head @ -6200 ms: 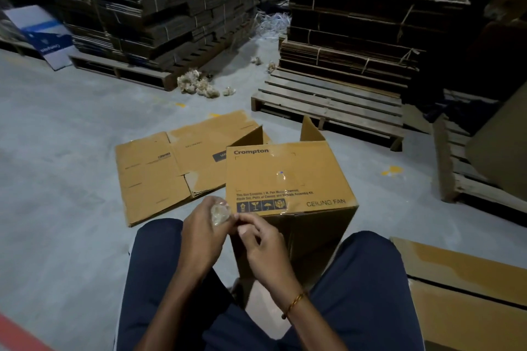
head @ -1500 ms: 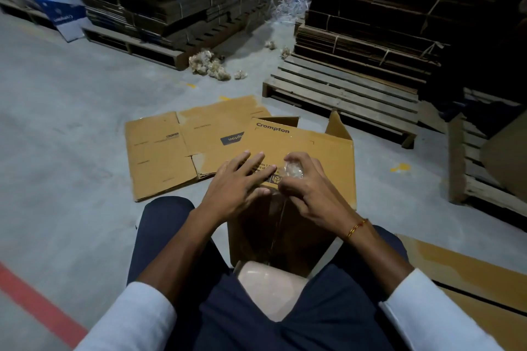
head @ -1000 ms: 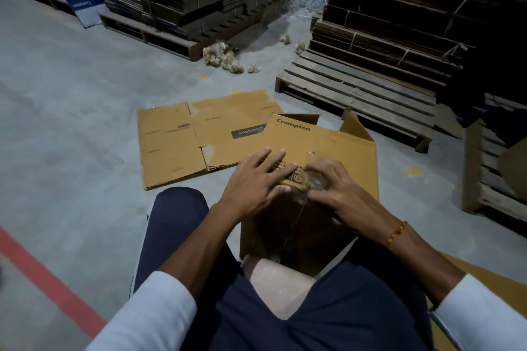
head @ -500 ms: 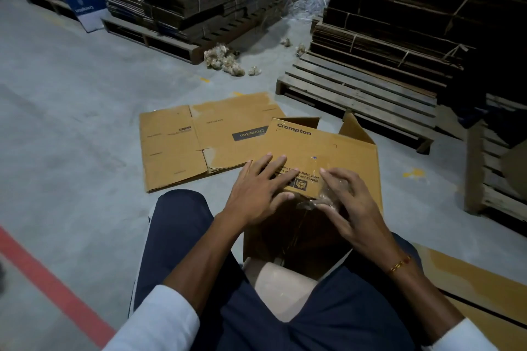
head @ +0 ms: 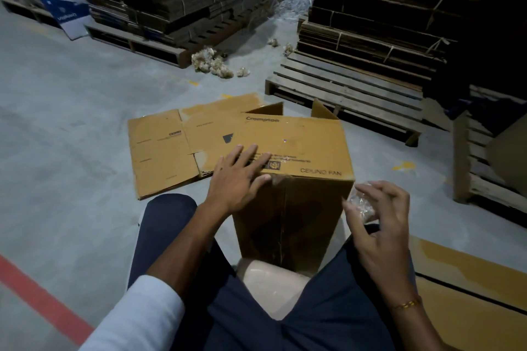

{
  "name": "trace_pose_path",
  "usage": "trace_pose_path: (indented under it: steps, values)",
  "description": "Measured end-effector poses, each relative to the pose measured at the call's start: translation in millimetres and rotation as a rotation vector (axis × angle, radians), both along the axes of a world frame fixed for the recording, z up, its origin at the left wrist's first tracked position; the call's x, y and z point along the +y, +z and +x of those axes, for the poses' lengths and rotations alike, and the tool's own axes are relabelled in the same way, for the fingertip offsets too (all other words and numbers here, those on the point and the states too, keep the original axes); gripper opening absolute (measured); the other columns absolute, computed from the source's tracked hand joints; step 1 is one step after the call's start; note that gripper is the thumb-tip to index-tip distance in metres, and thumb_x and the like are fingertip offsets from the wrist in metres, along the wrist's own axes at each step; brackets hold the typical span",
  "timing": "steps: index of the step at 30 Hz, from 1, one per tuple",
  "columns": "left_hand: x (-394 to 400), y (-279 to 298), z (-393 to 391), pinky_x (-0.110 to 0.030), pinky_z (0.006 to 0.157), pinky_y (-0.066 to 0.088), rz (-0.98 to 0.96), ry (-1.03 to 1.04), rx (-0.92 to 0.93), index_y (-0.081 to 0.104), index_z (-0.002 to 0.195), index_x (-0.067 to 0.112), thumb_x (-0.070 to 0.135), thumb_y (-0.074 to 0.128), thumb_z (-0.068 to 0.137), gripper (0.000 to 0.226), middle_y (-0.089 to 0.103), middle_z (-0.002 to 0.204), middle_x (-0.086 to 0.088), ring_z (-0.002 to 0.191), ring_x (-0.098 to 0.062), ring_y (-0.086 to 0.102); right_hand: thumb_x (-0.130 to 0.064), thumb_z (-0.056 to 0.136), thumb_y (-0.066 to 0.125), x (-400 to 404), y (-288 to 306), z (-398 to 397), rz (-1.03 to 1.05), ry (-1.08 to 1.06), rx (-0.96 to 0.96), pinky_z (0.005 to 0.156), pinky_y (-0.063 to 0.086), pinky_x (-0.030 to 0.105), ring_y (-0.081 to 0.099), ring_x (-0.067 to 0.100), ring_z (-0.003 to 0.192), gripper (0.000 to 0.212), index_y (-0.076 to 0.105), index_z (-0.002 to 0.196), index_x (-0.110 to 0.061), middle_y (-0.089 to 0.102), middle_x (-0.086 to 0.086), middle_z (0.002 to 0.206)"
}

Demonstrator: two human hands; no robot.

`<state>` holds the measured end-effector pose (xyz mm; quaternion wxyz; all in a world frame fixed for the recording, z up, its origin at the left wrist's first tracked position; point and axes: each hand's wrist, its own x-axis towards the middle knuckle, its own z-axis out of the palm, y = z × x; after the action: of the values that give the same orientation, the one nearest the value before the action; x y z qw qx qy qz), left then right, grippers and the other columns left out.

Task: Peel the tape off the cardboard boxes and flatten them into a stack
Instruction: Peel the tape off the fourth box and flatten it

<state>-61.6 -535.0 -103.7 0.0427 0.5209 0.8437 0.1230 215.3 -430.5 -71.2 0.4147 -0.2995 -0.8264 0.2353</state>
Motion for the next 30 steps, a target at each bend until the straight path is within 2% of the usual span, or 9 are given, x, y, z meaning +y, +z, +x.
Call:
trace_pose_path:
  steps: [3, 7, 12, 14, 18, 21, 24, 27, 30]
  values:
    - [3, 8, 5, -0.058, 0.122, 0.014, -0.02, 0.014, -0.034, 0.013, 0.157, 0.046, 0.075, 0.007, 0.09, 0.073, 0.008, 0.169, 0.006, 0.155, -0.024, 0.001, -0.02, 0.091, 0.07, 0, 5, -2, -0.154, 0.068, 0.032, 0.088, 0.046, 0.011, 0.051, 0.011, 0.116, 0.03, 0.066, 0.12, -0.018, 0.044, -0.003, 0.123]
    - [11, 10, 26, -0.063, 0.121, 0.003, -0.056, -0.061, -0.021, 0.013, 0.157, 0.045, 0.06, 0.029, 0.102, 0.059, 0.002, 0.169, 0.008, 0.155, -0.022, -0.005, -0.023, 0.094, 0.07, 29, 11, -35, -0.207, 0.183, -0.045, 0.094, 0.041, 0.008, 0.046, -0.005, 0.117, 0.025, 0.067, 0.119, -0.024, 0.042, -0.006, 0.122]
    - [16, 14, 43, -0.065, 0.119, -0.007, -0.142, -0.116, -0.003, 0.019, 0.156, 0.046, 0.059, 0.037, 0.101, 0.059, 0.003, 0.169, 0.006, 0.155, -0.026, -0.006, -0.022, 0.1, 0.062, 71, 12, -80, -0.377, 0.177, -0.034, 0.076, 0.042, 0.001, 0.049, -0.004, 0.104, 0.022, 0.065, 0.121, -0.018, 0.045, 0.001, 0.121]
    - [14, 18, 54, -0.059, 0.118, -0.012, -0.057, -0.166, -0.01, 0.03, 0.152, 0.047, 0.06, 0.041, 0.099, 0.056, 0.013, 0.167, 0.006, 0.154, -0.027, 0.002, -0.026, 0.101, 0.059, 78, 1, -90, -0.452, 0.132, 0.001, 0.073, 0.045, 0.004, 0.052, 0.004, 0.099, 0.021, 0.066, 0.12, -0.023, 0.047, -0.004, 0.119]
    - [13, 10, 91, -0.045, 0.118, 0.013, 0.17, -0.323, -0.021, 0.049, 0.142, 0.039, 0.054, 0.053, 0.09, 0.054, 0.039, 0.152, 0.006, 0.141, -0.021, 0.028, -0.032, 0.101, 0.058, 81, -16, -99, -0.45, 0.111, 0.033, 0.078, 0.046, 0.008, 0.052, -0.004, 0.098, 0.023, 0.066, 0.121, -0.026, 0.047, -0.013, 0.113]
    - [17, 1, 105, -0.041, 0.098, 0.044, 0.275, -0.233, 0.059, 0.062, 0.127, 0.025, 0.032, 0.073, 0.086, 0.043, 0.054, 0.132, -0.001, 0.122, -0.023, 0.046, -0.031, 0.101, 0.058, 82, -16, -100, -0.437, 0.12, 0.041, 0.076, 0.046, 0.006, 0.051, -0.006, 0.098, 0.023, 0.066, 0.121, -0.023, 0.047, -0.007, 0.116]
    - [12, -6, 107, -0.038, 0.074, 0.041, 0.432, -0.12, 0.188, 0.073, 0.102, 0.017, 0.02, 0.077, 0.085, 0.017, 0.061, 0.108, -0.006, 0.1, -0.026, 0.052, -0.031, 0.101, 0.058, 86, -20, -98, -0.427, 0.11, 0.046, 0.076, 0.044, 0.005, 0.052, -0.001, 0.101, 0.024, 0.066, 0.122, -0.021, 0.048, -0.004, 0.118]
    - [4, -13, 105, -0.037, 0.067, 0.035, 0.465, -0.155, 0.24, 0.075, 0.1, 0.02, 0.021, 0.073, 0.09, 0.01, 0.056, 0.096, -0.006, 0.087, -0.024, 0.048, -0.03, 0.101, 0.059, 86, -23, -99, -0.401, 0.114, 0.054, 0.075, 0.042, 0.003, 0.051, -0.001, 0.102, 0.024, 0.066, 0.122, -0.02, 0.048, -0.004, 0.117]
    - [-2, -16, 100, -0.04, 0.062, 0.041, 0.459, -0.117, 0.129, 0.074, 0.097, 0.022, 0.025, 0.072, 0.089, 0.009, 0.053, 0.092, -0.002, 0.082, -0.02, 0.048, -0.032, 0.101, 0.059, 87, -25, -101, -0.371, 0.133, 0.04, 0.077, 0.046, 0.008, 0.051, -0.001, 0.103, 0.023, 0.065, 0.121, -0.022, 0.046, -0.006, 0.117]
